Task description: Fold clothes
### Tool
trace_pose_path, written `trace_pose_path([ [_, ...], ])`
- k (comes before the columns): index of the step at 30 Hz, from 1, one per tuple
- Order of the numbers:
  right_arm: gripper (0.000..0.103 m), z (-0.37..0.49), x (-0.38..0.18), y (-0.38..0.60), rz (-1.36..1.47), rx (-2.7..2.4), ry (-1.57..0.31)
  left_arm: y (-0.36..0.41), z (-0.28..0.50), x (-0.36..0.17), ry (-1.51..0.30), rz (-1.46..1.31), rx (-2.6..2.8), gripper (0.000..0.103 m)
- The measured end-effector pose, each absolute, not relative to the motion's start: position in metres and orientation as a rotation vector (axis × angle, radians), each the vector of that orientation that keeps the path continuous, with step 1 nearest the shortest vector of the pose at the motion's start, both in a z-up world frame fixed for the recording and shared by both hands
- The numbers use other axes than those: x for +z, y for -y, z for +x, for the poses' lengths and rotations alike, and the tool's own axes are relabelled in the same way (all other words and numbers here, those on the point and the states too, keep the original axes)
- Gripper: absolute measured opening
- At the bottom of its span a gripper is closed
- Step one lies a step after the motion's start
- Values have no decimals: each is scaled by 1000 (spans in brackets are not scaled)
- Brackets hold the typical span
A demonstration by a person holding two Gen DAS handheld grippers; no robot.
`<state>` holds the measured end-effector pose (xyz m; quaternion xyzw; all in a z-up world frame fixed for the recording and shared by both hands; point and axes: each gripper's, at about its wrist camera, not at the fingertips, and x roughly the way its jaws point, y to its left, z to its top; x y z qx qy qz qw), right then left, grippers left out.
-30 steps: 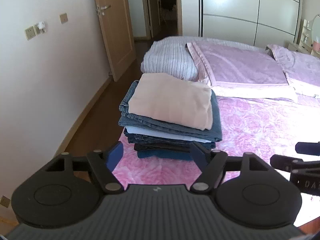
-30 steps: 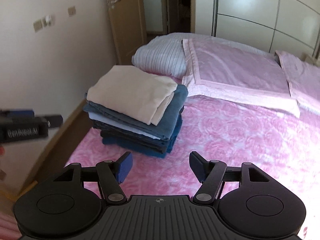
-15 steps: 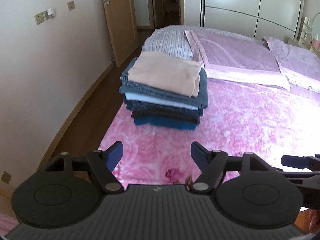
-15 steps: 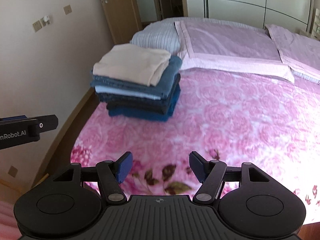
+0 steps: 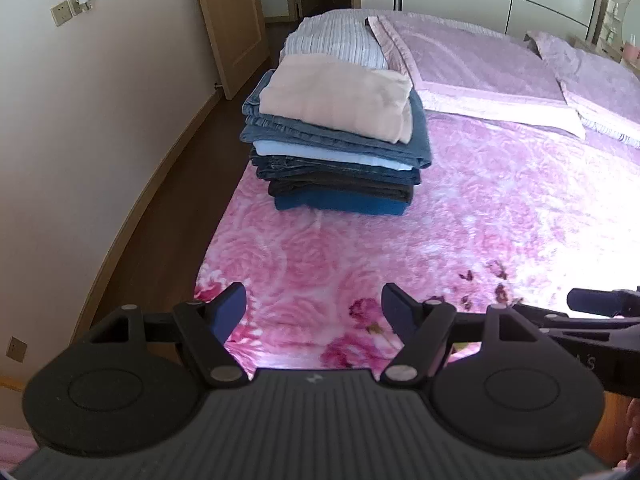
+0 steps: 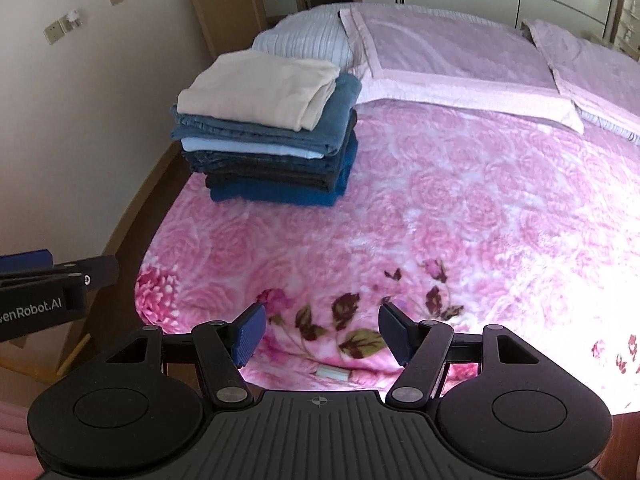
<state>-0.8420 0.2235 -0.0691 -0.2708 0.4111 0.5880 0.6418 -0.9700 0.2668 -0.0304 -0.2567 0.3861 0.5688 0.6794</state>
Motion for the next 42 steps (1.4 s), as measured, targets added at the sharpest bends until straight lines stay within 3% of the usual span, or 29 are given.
trace_pose_path([
  [42,66,-893,-104,-374,-622,1196,-1009,-429,-1014,-74,-919,-554,1123,72],
])
